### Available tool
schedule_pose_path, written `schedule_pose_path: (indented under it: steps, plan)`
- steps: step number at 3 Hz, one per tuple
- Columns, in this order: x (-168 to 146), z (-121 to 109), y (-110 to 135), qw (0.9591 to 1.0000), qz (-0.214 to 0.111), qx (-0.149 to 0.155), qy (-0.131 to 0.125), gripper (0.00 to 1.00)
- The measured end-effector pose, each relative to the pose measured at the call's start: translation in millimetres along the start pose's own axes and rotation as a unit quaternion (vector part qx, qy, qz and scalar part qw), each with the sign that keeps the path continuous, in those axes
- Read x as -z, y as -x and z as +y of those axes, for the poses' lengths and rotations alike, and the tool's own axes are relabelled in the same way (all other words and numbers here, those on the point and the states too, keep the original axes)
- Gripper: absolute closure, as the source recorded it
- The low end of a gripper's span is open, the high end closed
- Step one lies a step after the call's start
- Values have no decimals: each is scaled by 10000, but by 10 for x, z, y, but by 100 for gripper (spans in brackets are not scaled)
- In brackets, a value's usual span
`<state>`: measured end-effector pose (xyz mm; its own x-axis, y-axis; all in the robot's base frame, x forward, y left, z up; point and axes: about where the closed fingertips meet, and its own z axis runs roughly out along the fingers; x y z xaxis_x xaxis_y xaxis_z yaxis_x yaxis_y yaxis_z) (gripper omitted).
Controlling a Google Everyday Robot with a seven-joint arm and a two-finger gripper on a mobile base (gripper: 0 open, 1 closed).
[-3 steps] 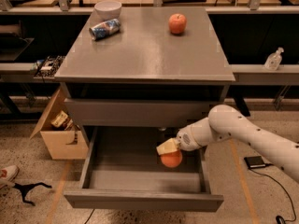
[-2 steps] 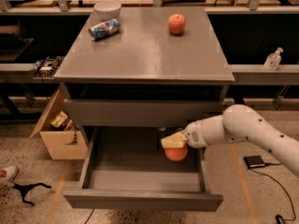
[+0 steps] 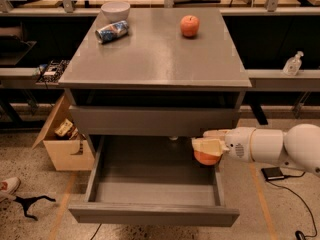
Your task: Pick orange from middle drawer and place on counter
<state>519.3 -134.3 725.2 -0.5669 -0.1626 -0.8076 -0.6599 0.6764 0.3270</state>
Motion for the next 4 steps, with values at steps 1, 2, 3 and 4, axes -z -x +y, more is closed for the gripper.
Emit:
schedule_pose_path:
  steps: [1, 2, 3, 4]
  plan:
    - [1, 3, 35, 10000, -56, 26, 3, 100]
    - [106, -11, 310, 9982, -561, 220, -55, 100]
    - [391, -3, 763, 9898, -1245, 649, -238, 100]
    - [671, 86, 1166, 9766, -1767, 1165, -375, 100]
